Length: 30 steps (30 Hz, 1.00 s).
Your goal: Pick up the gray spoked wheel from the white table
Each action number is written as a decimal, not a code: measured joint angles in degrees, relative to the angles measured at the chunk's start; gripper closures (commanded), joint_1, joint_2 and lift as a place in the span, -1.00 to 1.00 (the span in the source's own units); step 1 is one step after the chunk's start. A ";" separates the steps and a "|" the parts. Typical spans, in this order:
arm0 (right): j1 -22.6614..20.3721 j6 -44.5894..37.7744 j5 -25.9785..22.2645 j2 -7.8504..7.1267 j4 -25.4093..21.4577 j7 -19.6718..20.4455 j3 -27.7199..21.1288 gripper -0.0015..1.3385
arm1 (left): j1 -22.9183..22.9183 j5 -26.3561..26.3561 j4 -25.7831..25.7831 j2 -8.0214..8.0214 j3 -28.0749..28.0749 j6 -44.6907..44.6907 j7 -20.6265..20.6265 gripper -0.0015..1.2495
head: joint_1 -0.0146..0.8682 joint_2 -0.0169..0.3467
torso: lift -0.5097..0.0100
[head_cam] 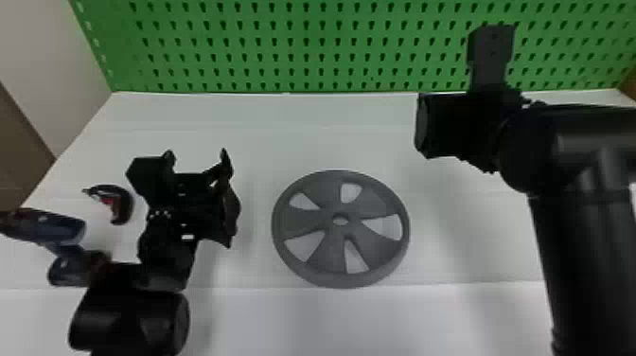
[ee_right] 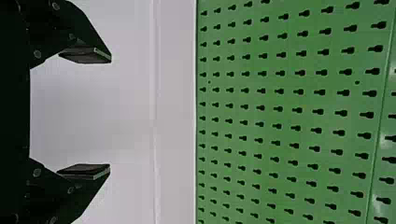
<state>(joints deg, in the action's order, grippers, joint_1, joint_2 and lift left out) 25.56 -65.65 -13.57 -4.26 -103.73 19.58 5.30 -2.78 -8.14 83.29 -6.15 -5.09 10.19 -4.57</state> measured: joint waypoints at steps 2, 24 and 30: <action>1.38 -2.23 -2.95 -0.36 0.67 3.35 0.12 -0.35 | 0.04 0.05 0.02 0.00 0.03 0.00 0.00 -0.66 | 0.78 -0.66 | 0.58; 12.14 -12.81 -49.94 -3.84 17.51 40.56 -2.18 -0.35 | 0.56 0.70 0.45 -0.09 0.57 0.00 0.00 -0.66 | 0.78 -0.66 | 0.58; 15.09 -14.99 -61.56 -5.14 24.99 48.19 -0.99 -0.35 | 0.58 0.91 0.48 -0.09 0.46 -0.06 0.00 -0.66 | 0.78 -0.66 | 0.58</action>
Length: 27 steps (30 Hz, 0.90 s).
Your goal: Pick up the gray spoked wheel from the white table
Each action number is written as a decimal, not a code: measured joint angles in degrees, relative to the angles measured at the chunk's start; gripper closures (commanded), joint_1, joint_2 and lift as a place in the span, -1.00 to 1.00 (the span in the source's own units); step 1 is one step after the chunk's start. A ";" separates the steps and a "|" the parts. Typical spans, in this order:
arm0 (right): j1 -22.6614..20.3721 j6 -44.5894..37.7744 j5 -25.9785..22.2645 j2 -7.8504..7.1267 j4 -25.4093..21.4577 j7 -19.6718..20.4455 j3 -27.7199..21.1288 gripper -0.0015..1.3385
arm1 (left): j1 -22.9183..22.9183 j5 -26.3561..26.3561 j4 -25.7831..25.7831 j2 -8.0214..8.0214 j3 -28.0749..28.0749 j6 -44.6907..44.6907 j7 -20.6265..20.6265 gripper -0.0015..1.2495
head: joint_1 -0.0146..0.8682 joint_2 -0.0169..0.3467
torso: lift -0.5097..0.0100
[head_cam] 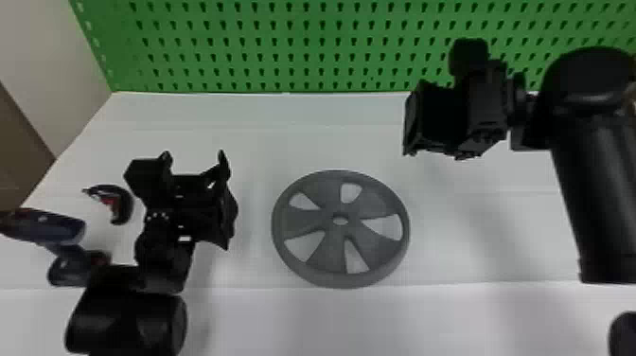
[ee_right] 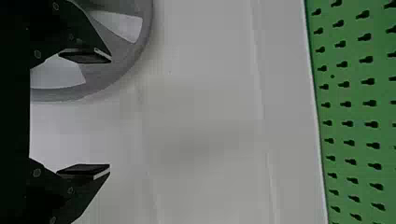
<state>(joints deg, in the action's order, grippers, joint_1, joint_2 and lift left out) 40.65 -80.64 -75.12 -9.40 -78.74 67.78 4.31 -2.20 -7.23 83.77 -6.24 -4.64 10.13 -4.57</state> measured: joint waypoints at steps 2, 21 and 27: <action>1.24 -2.06 -1.93 0.03 2.91 0.89 -0.49 -0.35 | -0.02 0.06 0.00 0.00 -0.02 -0.02 0.00 -0.66 | 0.78 -0.66 | 0.58; 8.52 -9.36 -3.26 1.06 23.39 1.65 -6.85 -0.35 | -0.29 0.42 0.00 0.00 -0.44 -0.30 0.00 -0.66 | 0.78 -0.66 | 0.58; 9.76 -9.36 -2.19 0.89 26.22 1.67 -7.20 -0.35 | -0.37 0.46 0.00 0.00 -0.49 -0.37 0.00 -0.66 | 0.78 -0.66 | 0.58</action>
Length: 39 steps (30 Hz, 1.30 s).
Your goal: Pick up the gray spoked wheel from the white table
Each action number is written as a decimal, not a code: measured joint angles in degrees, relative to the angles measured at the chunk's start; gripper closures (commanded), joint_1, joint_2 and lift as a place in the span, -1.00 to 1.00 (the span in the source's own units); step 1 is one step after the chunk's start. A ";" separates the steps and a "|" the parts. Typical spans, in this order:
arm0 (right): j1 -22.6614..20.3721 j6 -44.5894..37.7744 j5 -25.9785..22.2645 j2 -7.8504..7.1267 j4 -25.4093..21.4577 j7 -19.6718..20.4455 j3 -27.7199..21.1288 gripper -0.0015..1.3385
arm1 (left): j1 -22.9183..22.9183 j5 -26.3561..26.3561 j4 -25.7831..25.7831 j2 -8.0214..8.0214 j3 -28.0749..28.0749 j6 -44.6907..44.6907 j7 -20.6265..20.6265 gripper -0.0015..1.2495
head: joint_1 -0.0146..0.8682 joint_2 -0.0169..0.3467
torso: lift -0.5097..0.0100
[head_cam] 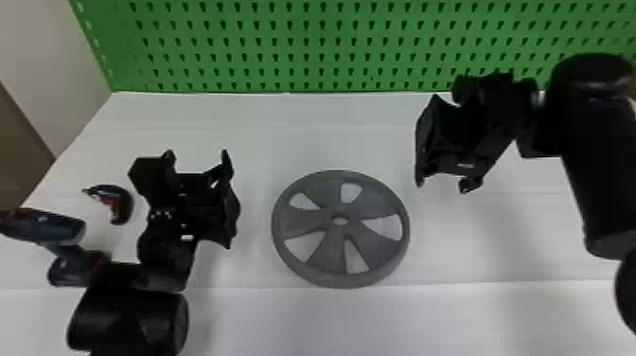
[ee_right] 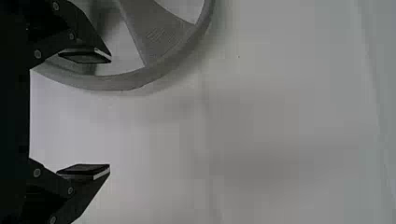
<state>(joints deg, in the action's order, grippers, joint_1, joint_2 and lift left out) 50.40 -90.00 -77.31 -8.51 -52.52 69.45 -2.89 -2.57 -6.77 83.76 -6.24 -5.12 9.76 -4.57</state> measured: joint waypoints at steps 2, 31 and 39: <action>0.32 0.00 0.25 -0.01 0.79 0.00 -0.13 -0.35 | -0.05 0.00 0.00 0.00 -0.04 -0.02 0.00 -0.66 | 0.78 -0.66 | 0.58; 1.25 0.00 0.83 -0.10 5.73 0.01 -2.05 -0.35 | -0.24 0.09 -0.01 0.00 -0.15 -0.18 0.00 -0.66 | 0.78 -0.66 | 0.58; 1.13 0.00 -0.39 -0.10 6.26 -0.01 -0.06 -0.35 | -0.24 0.09 -0.01 0.00 -0.15 -0.27 0.00 -0.66 | 0.78 -0.66 | 0.58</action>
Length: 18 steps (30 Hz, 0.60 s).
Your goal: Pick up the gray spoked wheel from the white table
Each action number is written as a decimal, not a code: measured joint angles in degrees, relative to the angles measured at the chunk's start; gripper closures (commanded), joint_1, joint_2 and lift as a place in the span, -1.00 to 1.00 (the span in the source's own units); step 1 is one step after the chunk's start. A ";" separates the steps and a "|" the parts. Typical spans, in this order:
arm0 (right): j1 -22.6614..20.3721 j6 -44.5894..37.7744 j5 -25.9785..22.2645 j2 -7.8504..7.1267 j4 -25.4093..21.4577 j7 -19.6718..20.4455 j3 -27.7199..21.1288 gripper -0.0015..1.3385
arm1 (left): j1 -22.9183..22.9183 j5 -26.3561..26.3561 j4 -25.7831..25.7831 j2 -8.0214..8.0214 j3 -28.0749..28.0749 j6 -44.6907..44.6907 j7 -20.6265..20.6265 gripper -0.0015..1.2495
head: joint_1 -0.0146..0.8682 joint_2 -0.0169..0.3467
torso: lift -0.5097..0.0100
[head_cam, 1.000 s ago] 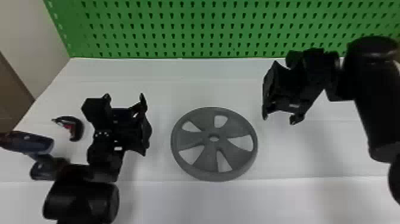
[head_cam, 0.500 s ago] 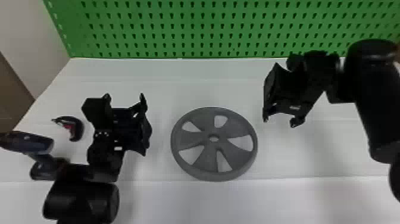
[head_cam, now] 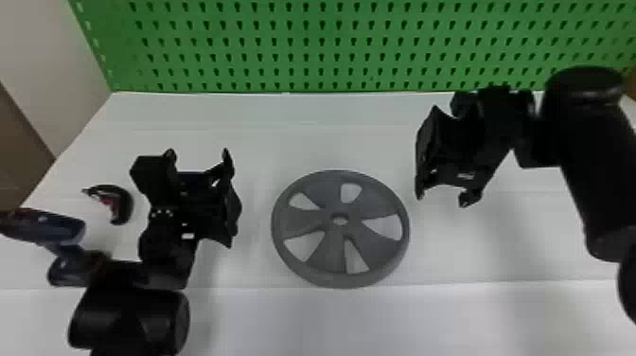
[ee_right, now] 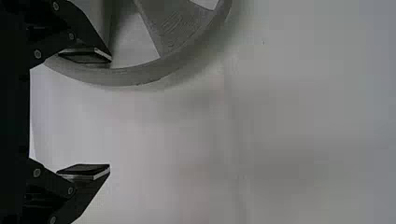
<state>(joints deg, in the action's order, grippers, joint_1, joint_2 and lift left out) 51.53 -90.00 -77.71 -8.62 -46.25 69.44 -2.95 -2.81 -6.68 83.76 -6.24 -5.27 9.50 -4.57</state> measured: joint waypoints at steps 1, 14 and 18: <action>0.00 0.00 -0.46 0.01 0.02 0.01 0.68 -0.35 | 0.00 0.00 0.00 0.00 0.00 0.00 0.00 -0.66 | 0.78 -0.66 | 0.58; 0.14 0.00 -6.05 0.79 -0.32 0.08 6.76 -0.35 | -0.09 0.00 0.00 0.00 -0.04 -0.01 0.00 -0.66 | 0.78 -0.66 | 0.58; 0.29 0.00 -8.04 0.93 -0.47 0.08 9.24 -0.35 | -0.09 -0.03 0.00 0.00 -0.04 -0.01 0.00 -0.66 | 0.78 -0.66 | 0.58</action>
<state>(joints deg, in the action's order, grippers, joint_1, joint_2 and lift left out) 51.82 -90.00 -85.75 -7.68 -46.72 69.52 6.29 -2.90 -6.71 83.76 -6.24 -5.32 9.49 -4.57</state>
